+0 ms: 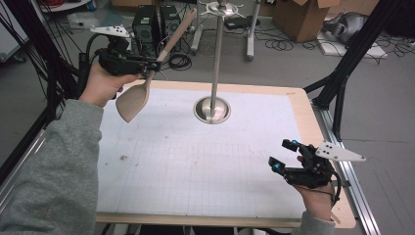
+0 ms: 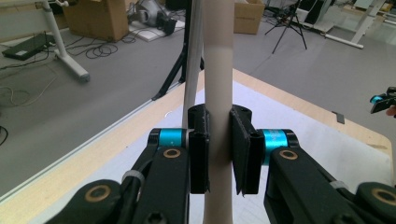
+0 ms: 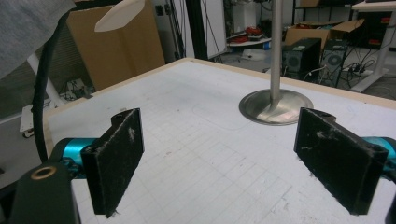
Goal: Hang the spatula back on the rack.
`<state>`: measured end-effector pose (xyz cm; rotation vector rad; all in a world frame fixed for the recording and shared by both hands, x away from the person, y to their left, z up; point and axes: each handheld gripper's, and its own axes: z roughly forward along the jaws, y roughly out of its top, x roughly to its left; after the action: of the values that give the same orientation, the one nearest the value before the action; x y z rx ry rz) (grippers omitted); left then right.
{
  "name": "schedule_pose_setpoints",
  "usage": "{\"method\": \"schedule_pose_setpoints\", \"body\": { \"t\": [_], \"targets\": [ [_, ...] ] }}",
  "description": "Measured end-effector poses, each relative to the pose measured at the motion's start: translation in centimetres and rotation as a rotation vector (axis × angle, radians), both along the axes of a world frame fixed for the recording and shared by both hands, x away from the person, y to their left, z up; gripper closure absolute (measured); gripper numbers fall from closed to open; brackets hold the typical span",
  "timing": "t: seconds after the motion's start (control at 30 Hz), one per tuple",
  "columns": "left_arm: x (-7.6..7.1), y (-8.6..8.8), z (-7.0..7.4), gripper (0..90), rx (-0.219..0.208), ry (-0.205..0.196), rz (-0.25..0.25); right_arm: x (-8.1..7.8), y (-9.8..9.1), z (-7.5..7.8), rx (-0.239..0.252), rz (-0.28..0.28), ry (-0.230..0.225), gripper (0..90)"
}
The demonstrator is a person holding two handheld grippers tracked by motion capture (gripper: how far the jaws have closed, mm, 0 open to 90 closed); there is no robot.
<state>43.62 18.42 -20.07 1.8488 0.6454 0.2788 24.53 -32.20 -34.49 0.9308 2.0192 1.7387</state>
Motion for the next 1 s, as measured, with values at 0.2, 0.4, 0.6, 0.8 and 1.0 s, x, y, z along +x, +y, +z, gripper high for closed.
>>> {"method": "schedule_pose_setpoints", "body": {
  "t": [0.2,0.4,0.6,0.8,1.0],
  "targets": [
    [0.6,-0.2,-0.4,78.2,-0.009,0.013,0.008,-0.2,-0.4,0.0,0.006,-0.007,-0.008,14.9],
    [1.0,-0.2,-0.6,78.1,-0.026,0.012,-0.009,-0.3,-0.8,0.0,0.015,-0.013,-0.009,14.8],
    [1.4,-0.5,-0.9,78.1,-0.029,0.017,-0.022,-0.6,-1.0,-0.1,0.017,-0.023,-0.002,14.8],
    [1.4,-0.9,-1.0,78.1,-0.030,0.018,-0.031,-0.9,-1.4,0.0,0.018,-0.035,-0.010,14.8],
    [1.6,-1.1,-1.2,78.1,-0.024,0.026,-0.032,-1.1,-1.6,0.0,0.022,-0.036,-0.008,14.8]
  ]
}}
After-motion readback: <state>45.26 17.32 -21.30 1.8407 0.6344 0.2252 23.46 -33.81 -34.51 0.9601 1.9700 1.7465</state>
